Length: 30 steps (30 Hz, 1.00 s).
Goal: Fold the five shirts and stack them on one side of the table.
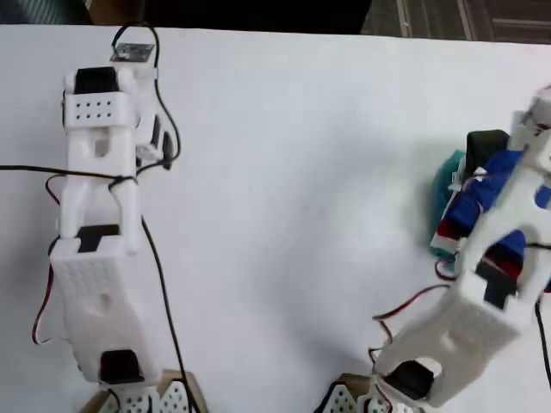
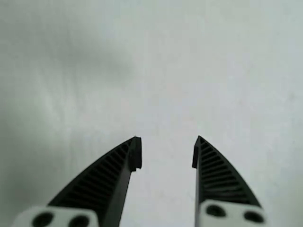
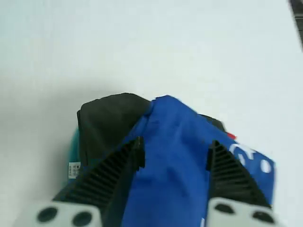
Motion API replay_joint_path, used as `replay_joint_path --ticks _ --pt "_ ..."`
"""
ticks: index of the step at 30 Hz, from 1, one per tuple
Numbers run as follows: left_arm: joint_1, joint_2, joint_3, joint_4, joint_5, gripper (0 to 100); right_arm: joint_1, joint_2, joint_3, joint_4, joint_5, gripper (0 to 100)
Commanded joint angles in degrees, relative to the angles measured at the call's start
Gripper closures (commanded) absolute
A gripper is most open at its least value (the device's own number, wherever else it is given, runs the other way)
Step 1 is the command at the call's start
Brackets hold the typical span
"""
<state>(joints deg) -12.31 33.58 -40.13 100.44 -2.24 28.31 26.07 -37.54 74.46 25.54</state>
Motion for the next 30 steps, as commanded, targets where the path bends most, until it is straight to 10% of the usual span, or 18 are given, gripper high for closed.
replay_joint_path --ticks 1,30 --pt "-0.5 -4.8 -0.2 1.1 0.1 80 -0.3 5.3 -2.9 -2.4 -3.2 77.6" --pt "-1.9 -4.3 -0.2 0.8 0.1 80 -3.4 14.5 -21.6 5.5 -3.1 97.8"
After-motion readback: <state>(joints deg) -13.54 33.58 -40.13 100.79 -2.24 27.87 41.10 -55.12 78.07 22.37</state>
